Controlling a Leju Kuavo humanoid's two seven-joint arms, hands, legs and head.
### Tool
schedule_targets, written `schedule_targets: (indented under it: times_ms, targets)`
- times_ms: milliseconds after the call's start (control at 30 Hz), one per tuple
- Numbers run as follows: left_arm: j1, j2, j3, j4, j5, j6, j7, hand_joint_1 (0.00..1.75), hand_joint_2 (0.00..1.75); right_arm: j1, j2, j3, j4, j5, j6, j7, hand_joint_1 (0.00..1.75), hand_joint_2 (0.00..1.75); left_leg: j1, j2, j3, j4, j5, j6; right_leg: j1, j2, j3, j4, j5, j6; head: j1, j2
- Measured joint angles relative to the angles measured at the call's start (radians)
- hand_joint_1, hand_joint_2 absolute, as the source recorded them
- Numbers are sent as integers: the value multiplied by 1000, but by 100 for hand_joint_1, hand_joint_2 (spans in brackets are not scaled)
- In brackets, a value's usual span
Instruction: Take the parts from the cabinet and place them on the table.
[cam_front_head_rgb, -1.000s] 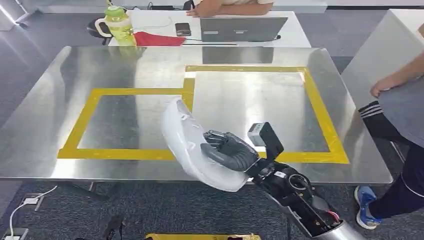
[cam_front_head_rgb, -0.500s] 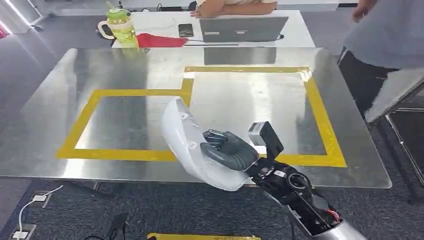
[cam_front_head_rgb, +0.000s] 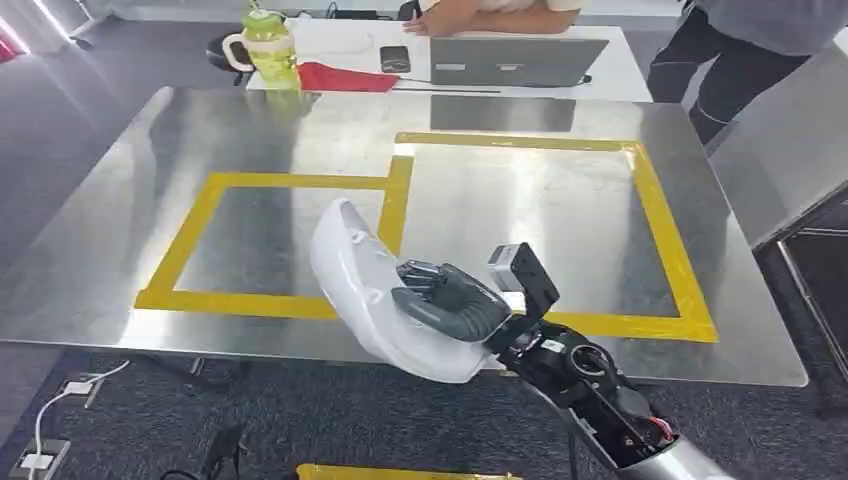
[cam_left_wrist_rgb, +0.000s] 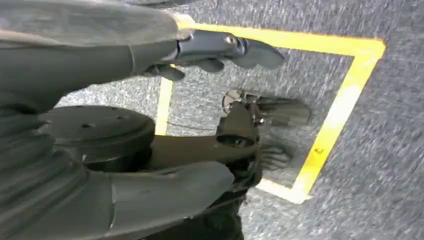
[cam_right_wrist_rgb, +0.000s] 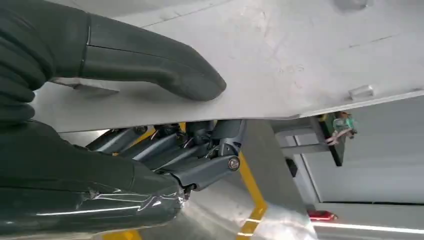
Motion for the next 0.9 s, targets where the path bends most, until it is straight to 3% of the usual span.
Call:
schedule_targets:
  times_ms: [33, 67, 100, 133, 167, 233, 267, 367, 433, 467, 533, 567, 600, 667, 733, 767, 800, 833, 900]
  targets:
    - [0, 0, 0, 0, -1, 0, 0, 0, 175, 1, 0, 0, 2, 0, 0, 0, 175, 175, -1, -2, 0, 0, -1, 1, 0, 1, -47, 100, -42, 3, 3, 0]
    - [1, 0, 0, 0, -1, -1, 0, 0, 175, 2, 0, 0, 5, 0, 0, 0, 175, 175, -1, -5, 0, 1, -1, 2, 0, 2, -82, 170, -63, 5, 8, 0]
    - [2, -1, 0, 0, -1, -2, 0, 0, 175, 3, 0, 0, 6, 0, 0, 0, 175, 175, -1, -7, 1, 1, -1, 2, 0, 2, -93, 189, -57, 6, 10, 0]
    - [2, -1, 0, 0, -1, -2, 0, 0, 175, 3, 0, 1, 7, 0, 0, 0, 175, 175, -1, -11, 2, 2, -2, 2, 0, 2, -82, 158, -29, 5, 11, 0]
    - [2, -1, 0, 0, -1, -2, 0, 0, 175, 3, 0, 1, 8, 0, 0, 0, 175, 175, 0, -16, 6, 2, -4, 1, -1, 2, -49, 86, 17, 3, 14, 0]
    - [1, -2, 0, 0, -1, -2, 0, 0, 175, 2, 0, 1, 8, 0, 0, 0, 175, 175, 0, -25, 12, 6, -10, -6, -1, 14, 47, -118, 117, -3, 19, 0]
    - [0, -2, 0, 0, -1, -2, 0, 0, 175, 1, 0, 2, 8, 0, 0, 0, 175, 175, -7, -27, 9, 11, -13, -10, 3, 25, 60, -145, 101, -6, 18, 0]
    - [2, -2, 0, 0, -1, -2, 0, 0, 175, 1, 0, 3, 9, 0, 0, 0, 175, 175, -3, -32, 3, 9, -7, -24, 5, 22, 55, -148, 104, -19, 18, 0]
    - [2, 0, 0, 0, -1, -1, 0, 0, 175, 0, 3, 3, 8, 0, 0, -1, 175, 175, -1, -25, 2, 18, -17, -36, -3, 15, 64, -164, 114, -35, 19, 0]
    - [1, 0, 0, 0, -1, -2, 0, 0, 175, -1, 3, 3, 8, 0, 0, -1, 175, 175, -1, -15, -17, 62, -46, -40, -4, 13, 65, -166, 115, -39, 13, 0]
    - [-1, -1, 0, 0, -1, -1, 0, 0, 175, 0, 3, 3, 8, 0, 0, 0, 175, 175, 3, -10, -98, 230, -126, -49, -3, 4, 64, -166, 114, -42, -2, 0]
    - [0, -1, 0, 0, -1, -2, 0, 0, 175, 1, 3, 3, 9, 0, 0, 0, 175, 175, 3, -8, -139, 311, -155, -53, -3, 0, 63, -166, 114, -43, -2, 0]
    - [2, -1, 0, 0, -1, -2, 0, 0, 175, 1, 3, 3, 10, 0, 0, 0, 175, 175, 4, -8, -161, 351, -159, -54, -2, -2, 63, -166, 114, -43, -4, 0]
    - [3, 0, 0, 0, -1, -1, 0, 0, 175, 1, 3, 3, 11, 0, 1, 0, 175, 175, 4, -7, -139, 297, -114, -53, -3, -6, 65, -166, 113, -43, -8, 0]
    - [2, 0, 0, 0, -1, -2, 0, 0, 175, 0, 3, 3, 11, 0, 5, -1, 175, 175, 5, -4, -76, 170, -50, -49, -3, -8, 67, -165, 112, -41, -13, 0]
    - [1, 2, 0, 0, -2, -2, 0, 0, 175, 0, 3, 3, 11, -3, 8, -1, 175, 175, 4, 3, -27, 72, -10, -45, -3, -9, 70, -165, 110, -38, -16, 0]
    - [-1, 2, 0, 0, -2, -2, 0, 0, 175, -1, 3, 3, 11, -4, 13, -1, 175, 175, 1, 16, 3, 6, -8, -40, 3, -10, 69, -165, 108, -33, -20, 0]
    - [-3, 2, 0, 0, -3, -2, 0, 0, 175, -1, 3, 3, 11, -7, 17, -2, 175, 175, -4, 10, 2, 5, -4, -34, 6, -10, 67, -162, 107, -29, -23, 0]
    - [-2, 0, 0, 0, -6, -3, 3, 0, 175, -1, 3, 4, 11, -8, 27, -2, 175, 175, -6, 6, -1, 8, -7, -28, 6, -13, 68, -164, 107, -20, -12, 0]
